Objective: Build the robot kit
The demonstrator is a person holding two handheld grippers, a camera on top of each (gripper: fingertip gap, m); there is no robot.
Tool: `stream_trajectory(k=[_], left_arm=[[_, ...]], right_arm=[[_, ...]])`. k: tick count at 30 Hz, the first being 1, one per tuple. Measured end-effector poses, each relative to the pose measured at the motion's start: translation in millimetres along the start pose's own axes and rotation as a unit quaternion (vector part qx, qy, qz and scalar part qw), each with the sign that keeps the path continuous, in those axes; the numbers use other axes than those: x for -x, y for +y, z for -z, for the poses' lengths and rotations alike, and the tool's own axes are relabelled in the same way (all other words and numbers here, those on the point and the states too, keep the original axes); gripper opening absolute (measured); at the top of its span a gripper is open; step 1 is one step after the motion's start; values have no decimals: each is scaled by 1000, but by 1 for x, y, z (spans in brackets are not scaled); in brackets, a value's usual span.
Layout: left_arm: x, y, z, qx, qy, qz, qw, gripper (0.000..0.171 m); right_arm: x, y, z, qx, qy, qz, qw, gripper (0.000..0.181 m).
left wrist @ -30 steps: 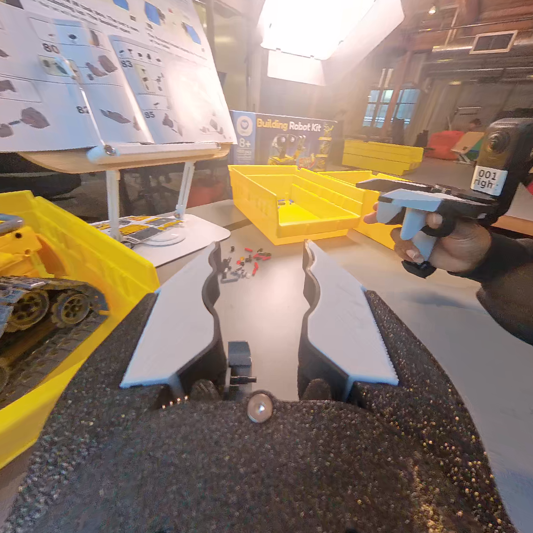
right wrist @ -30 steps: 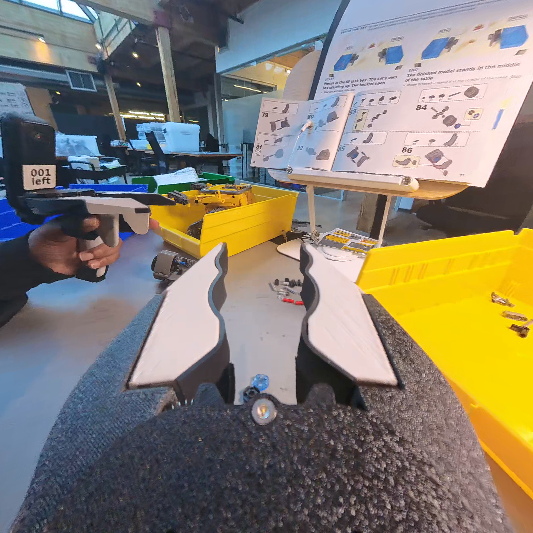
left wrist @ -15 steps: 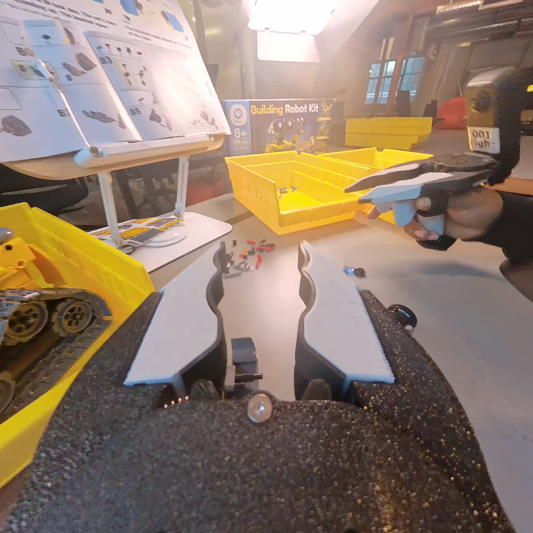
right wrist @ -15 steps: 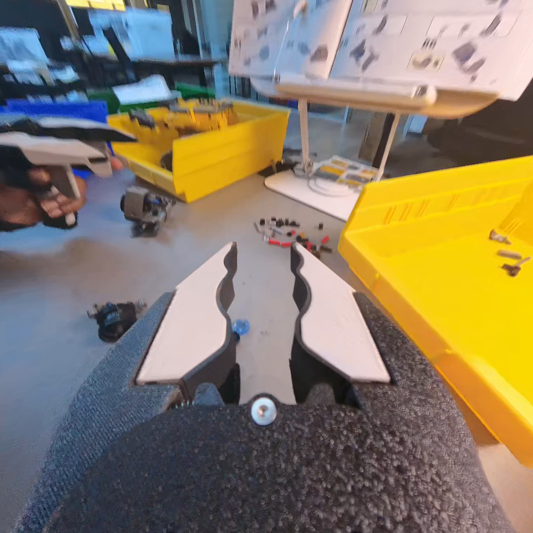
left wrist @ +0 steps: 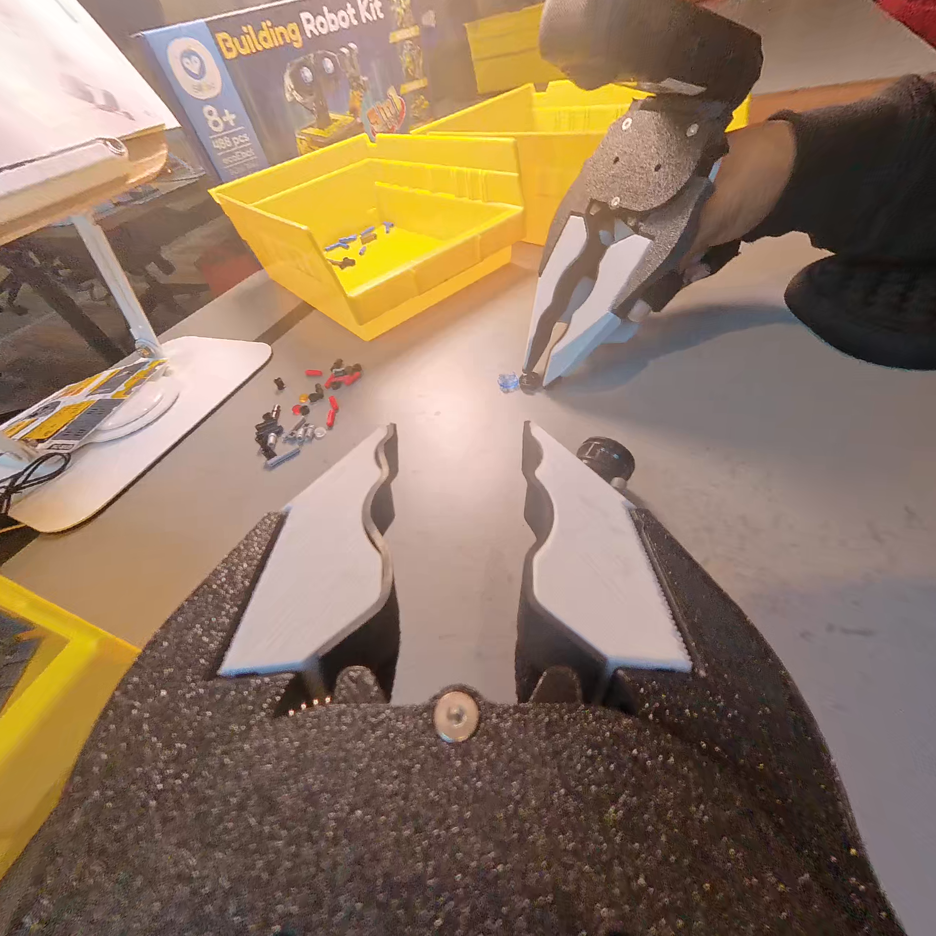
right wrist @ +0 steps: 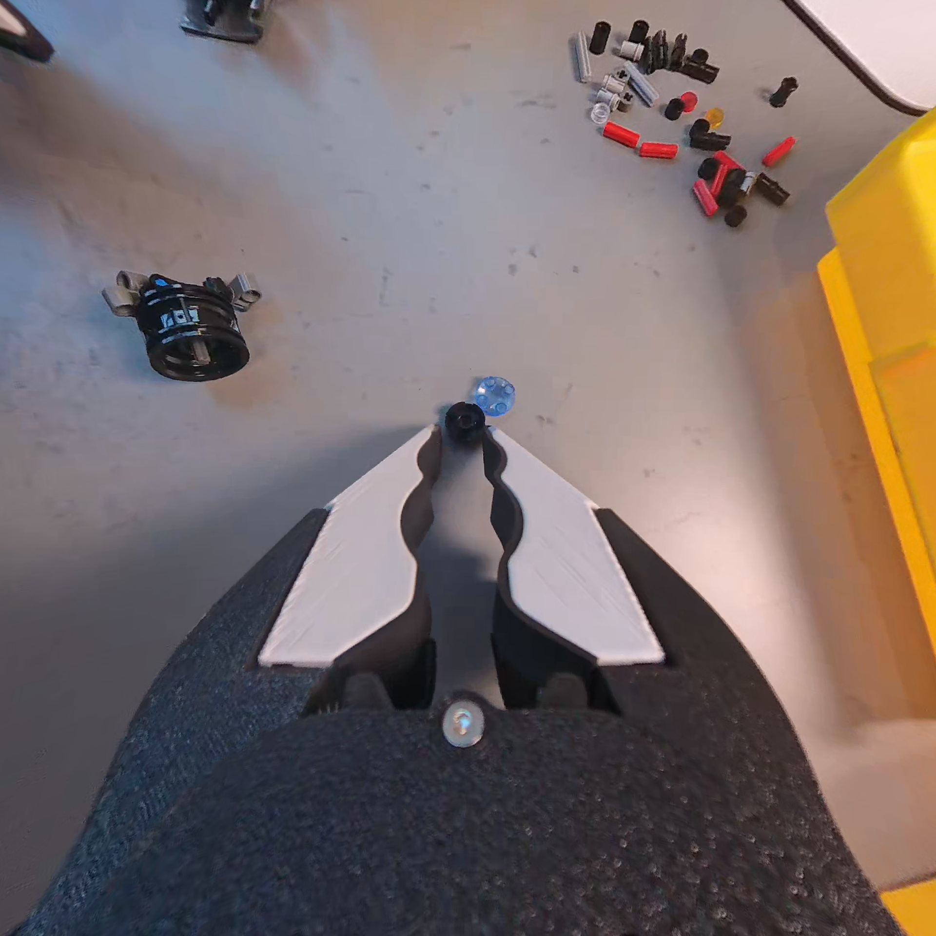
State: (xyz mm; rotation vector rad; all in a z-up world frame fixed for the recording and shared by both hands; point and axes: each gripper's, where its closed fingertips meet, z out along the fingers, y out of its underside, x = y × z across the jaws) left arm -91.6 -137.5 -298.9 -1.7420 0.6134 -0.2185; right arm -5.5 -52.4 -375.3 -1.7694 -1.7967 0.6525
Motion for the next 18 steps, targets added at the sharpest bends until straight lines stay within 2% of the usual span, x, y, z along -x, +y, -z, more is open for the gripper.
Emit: stream_trajectory(k=[5, 9, 12, 15, 18], left_arm=[[-14, 6, -6, 18, 28, -3, 999, 48], [-44, 12, -10, 44, 100, -13, 994, 52], [-65, 22, -15, 84, 139, -31, 986, 55], [-74, 35, -24, 125, 138, -69, 980, 50], [-70, 45, -28, 150, 117, -122, 974, 28]], right_arm=[[8, 2, 2, 7, -17, 25, 1000, 13], [60, 7, 9, 22, -134, 101, 986, 13], [87, 9, 11, 29, -173, 142, 974, 13], [86, 6, 12, 20, -172, 144, 974, 26], [47, -15, 15, -37, -111, 72, 991, 32]])
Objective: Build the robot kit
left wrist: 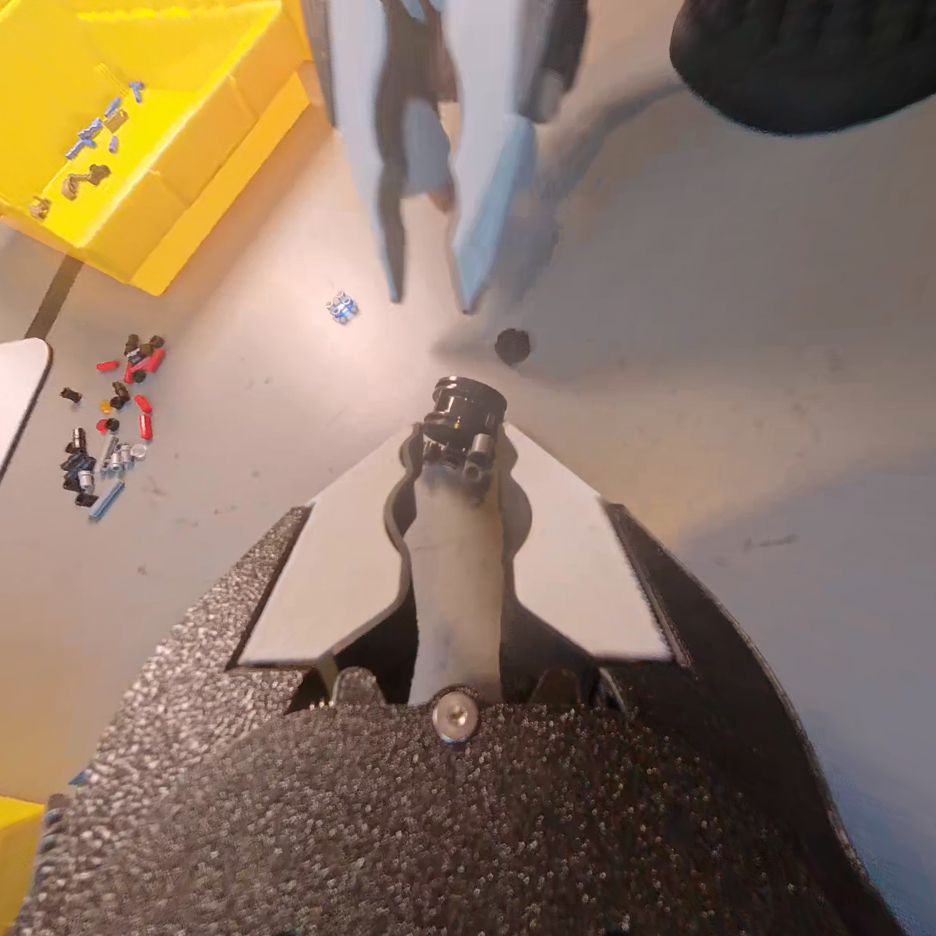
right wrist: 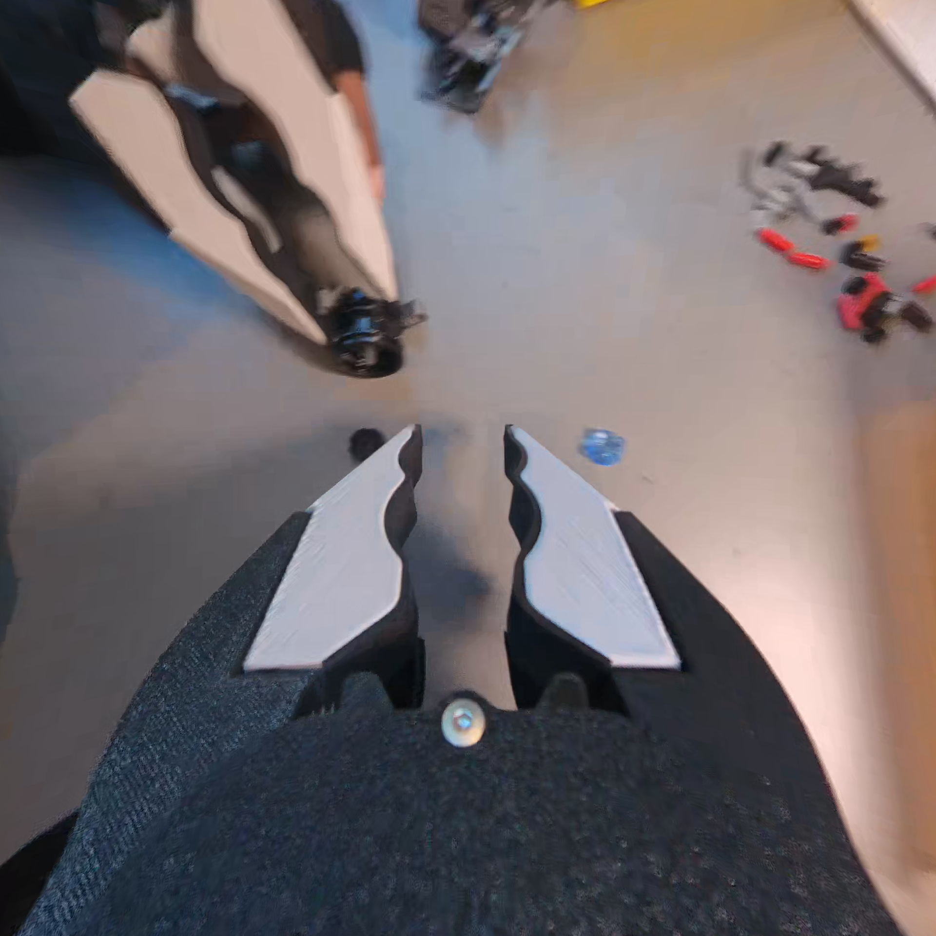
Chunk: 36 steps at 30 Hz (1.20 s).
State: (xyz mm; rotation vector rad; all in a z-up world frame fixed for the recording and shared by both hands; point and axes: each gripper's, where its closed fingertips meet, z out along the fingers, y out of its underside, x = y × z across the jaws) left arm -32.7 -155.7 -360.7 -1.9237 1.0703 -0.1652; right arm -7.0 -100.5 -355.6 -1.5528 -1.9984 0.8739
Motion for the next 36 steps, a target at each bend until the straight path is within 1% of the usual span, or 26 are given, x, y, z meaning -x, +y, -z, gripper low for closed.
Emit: stream_trajectory(k=[2, 4, 8, 10, 11, 12, 15, 16, 18, 19, 22, 25, 29, 34, 36], left_arm=[[5, 5, 3, 13, -12, -14, 1000, 27], [13, 12, 8, 23, -20, -14, 999, 27], [28, 30, 21, 40, -33, -1, 999, 27], [30, 30, 25, 32, -31, 7, 999, 34], [30, 28, 28, 25, -28, 12, 999, 37], [32, 25, 30, 17, -27, 20, 999, 40], [35, 12, 39, -22, -26, 49, 998, 40], [33, 5, 41, -38, -19, 64, 997, 38], [24, -8, 42, -69, 9, 93, 993, 38], [18, -13, 40, -77, 26, 102, 992, 38], [1, -14, 30, -64, 50, 92, 992, 38], [-17, -16, 20, -54, 77, 85, 992, 37], [-33, -16, 9, -30, 95, 72, 992, 36], [-42, -13, 2, -11, 106, 69, 992, 33], [-44, -10, 0, -2, 106, 64, 992, 32]], right_arm=[[-34, -2, 7, -28, 60, -50, 997, 32], [-55, 6, 6, -24, 97, -68, 993, 32], [-61, 14, -5, 9, 103, -59, 993, 33], [-62, 16, -9, 34, 110, -39, 993, 26], [-60, 14, -10, 36, 103, -36, 993, 19], [-57, 14, -11, 38, 95, -31, 994, 12], [-39, 11, -10, 31, 69, 35, 997, 10], [-27, 7, -8, 17, 53, 69, 996, 4], [5, -3, -1, -20, -2, 120, 993, 4], [16, -6, 2, -30, -16, 130, 991, 4], [29, -2, 3, -3, -29, 149, 988, 4], [53, -7, 5, -22, -83, 161, 983, 4], [73, -2, -3, 0, -110, 191, 975, 4], [78, 10, -14, 33, -112, 205, 972, 5], [78, 13, -15, 41, -112, 207, 971, 9]])
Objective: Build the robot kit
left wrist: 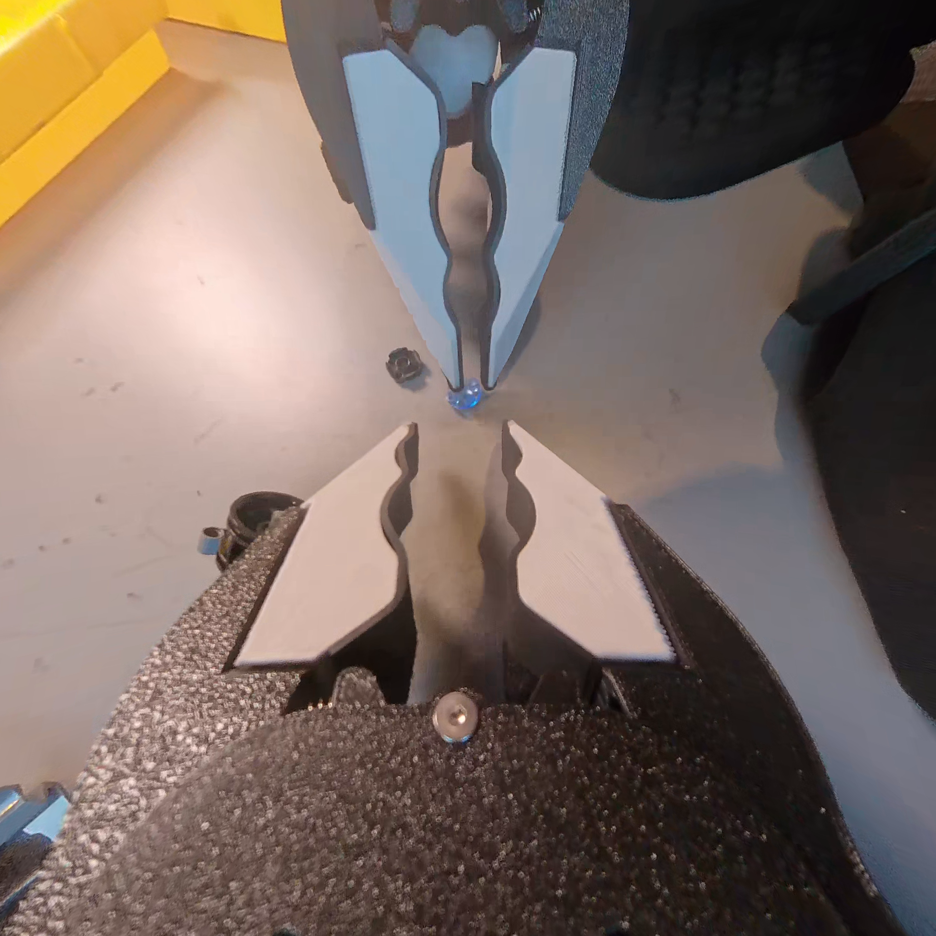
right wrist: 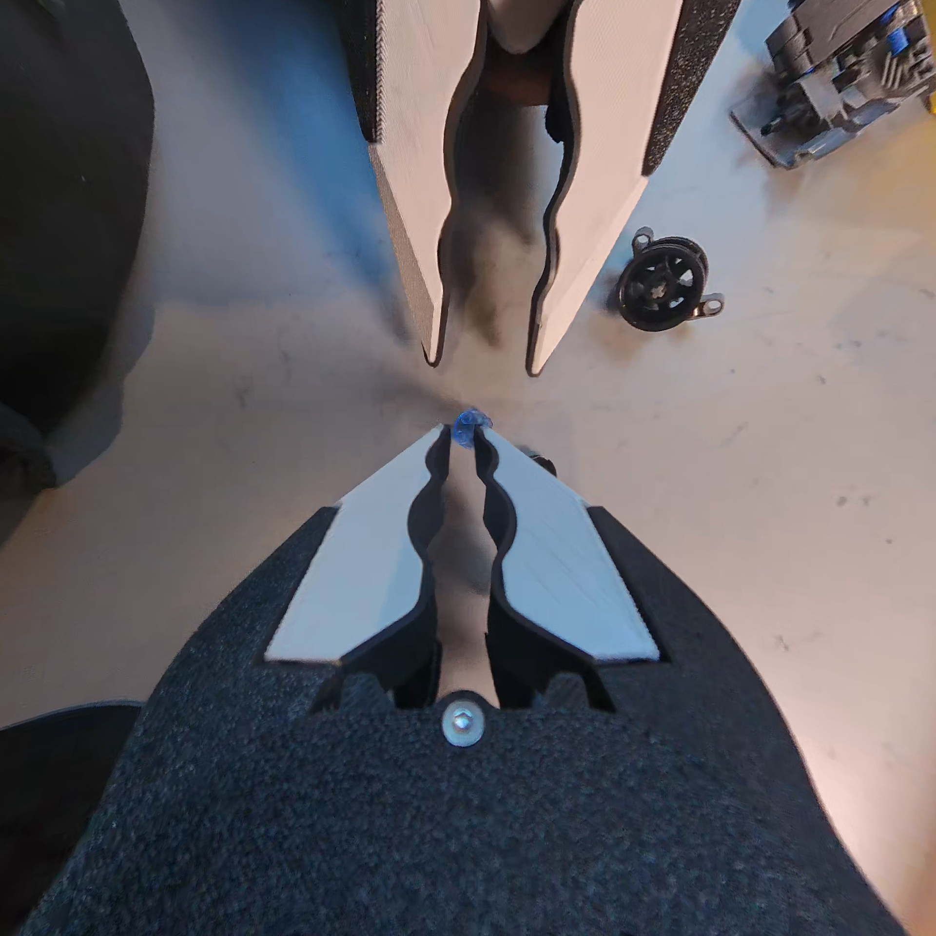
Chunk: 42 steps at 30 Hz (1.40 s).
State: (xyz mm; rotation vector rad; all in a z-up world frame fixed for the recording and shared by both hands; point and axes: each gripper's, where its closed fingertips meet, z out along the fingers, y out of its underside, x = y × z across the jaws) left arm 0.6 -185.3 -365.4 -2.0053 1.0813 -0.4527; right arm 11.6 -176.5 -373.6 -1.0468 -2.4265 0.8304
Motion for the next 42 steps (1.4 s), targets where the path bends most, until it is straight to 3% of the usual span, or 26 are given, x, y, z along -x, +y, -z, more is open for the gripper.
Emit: stream_trajectory(k=[3, 12, 16, 23, 29, 32, 38, 42], left_arm=[[-1, 3, -2, 9, 0, -5, 1000, 30], [0, 5, -1, 15, 0, -3, 1000, 30], [0, 5, 0, 12, 2, -1, 1000, 30], [7, -6, 9, -26, 0, 29, 999, 29], [17, -27, 21, -86, -33, 31, 995, 28], [25, -51, 39, -150, -85, -1, 985, 27], [36, -68, 62, -176, -198, -110, 958, 32], [34, -72, 66, -176, -227, -153, 945, 24]], right_arm=[[3, -2, 2, -5, -9, -2, 1000, 17], [-2, -1, -3, -6, -5, -25, 1000, 18], [-1, -2, -2, -15, -14, -36, 999, 5], [-17, -52, 47, -238, -49, -115, 963, 5], [-23, -66, 64, -301, -64, -146, 940, 5], [-30, -76, 71, -337, -83, -202, 916, 5], [-39, -98, 73, -414, -198, -369, 808, 4], [-35, -103, 63, -412, -229, -404, 784, 5]])
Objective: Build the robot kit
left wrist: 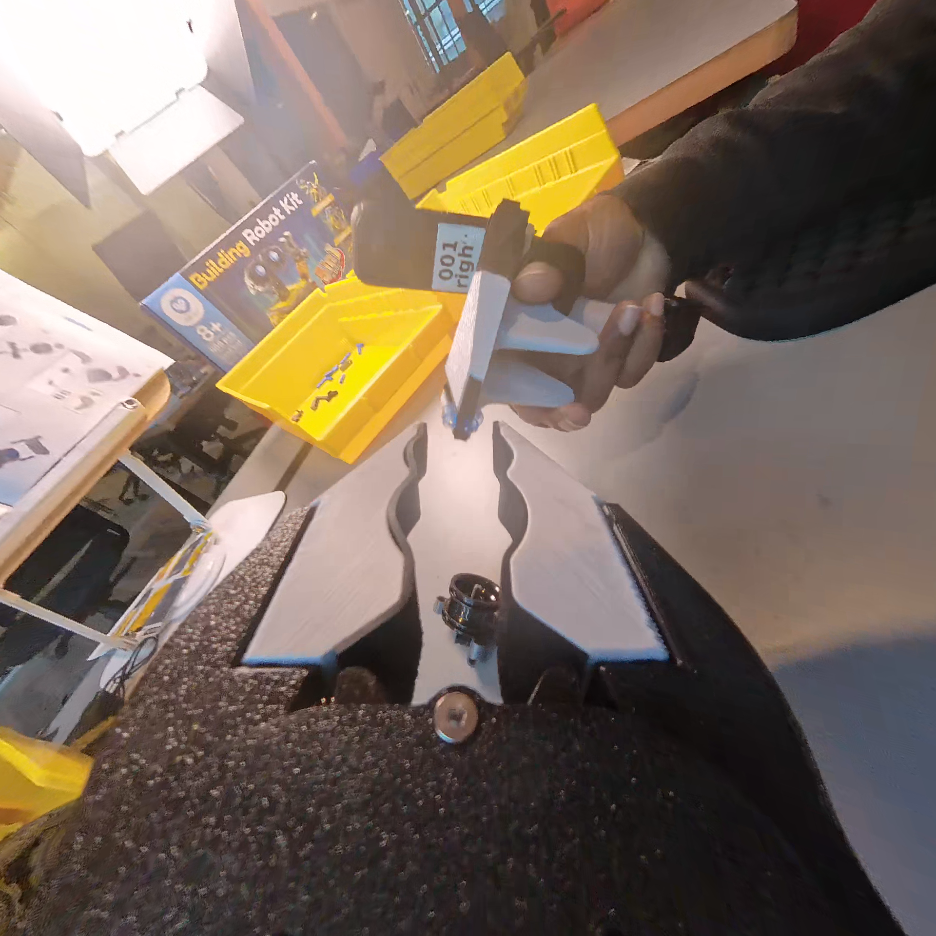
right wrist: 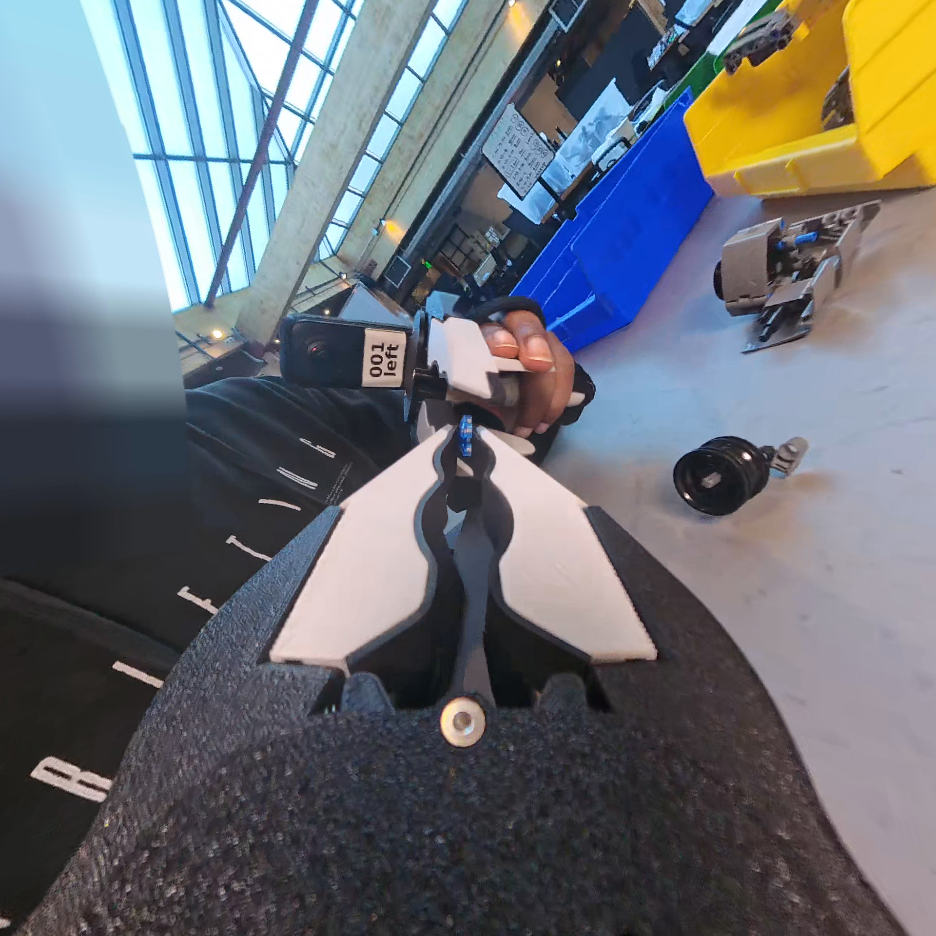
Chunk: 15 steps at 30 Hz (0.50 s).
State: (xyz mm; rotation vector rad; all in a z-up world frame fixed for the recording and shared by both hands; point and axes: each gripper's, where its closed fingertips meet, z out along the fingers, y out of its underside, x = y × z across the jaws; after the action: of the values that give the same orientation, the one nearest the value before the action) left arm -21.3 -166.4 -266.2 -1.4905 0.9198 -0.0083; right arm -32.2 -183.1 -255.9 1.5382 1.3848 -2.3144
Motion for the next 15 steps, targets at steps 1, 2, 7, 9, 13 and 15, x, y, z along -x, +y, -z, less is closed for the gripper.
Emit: stream_trajectory(k=[1, 2, 7, 9, 13, 15], left_arm=[[0, 0, 0, 2, -1, -4, 1000, 22], [-2, 1, 0, 8, 4, -7, 1000, 19], [-4, 8, -2, 29, 2, -30, 999, 14], [-4, 12, -3, 40, 0, -36, 999, 13], [-1, 20, -4, 56, 5, -2, 998, 13], [-1, 27, -5, 63, 19, 45, 997, 13]], right_arm=[[0, 2, -1, 4, -1, -4, 1000, 5], [-1, 2, -1, 2, 0, -9, 1000, 5], [-9, 4, 2, 8, 16, -27, 999, 5], [-13, 5, 3, 9, 27, -34, 999, 6], [-28, 3, 12, 23, 92, 17, 995, 20], [-35, -2, 19, 41, 151, 99, 983, 27]])
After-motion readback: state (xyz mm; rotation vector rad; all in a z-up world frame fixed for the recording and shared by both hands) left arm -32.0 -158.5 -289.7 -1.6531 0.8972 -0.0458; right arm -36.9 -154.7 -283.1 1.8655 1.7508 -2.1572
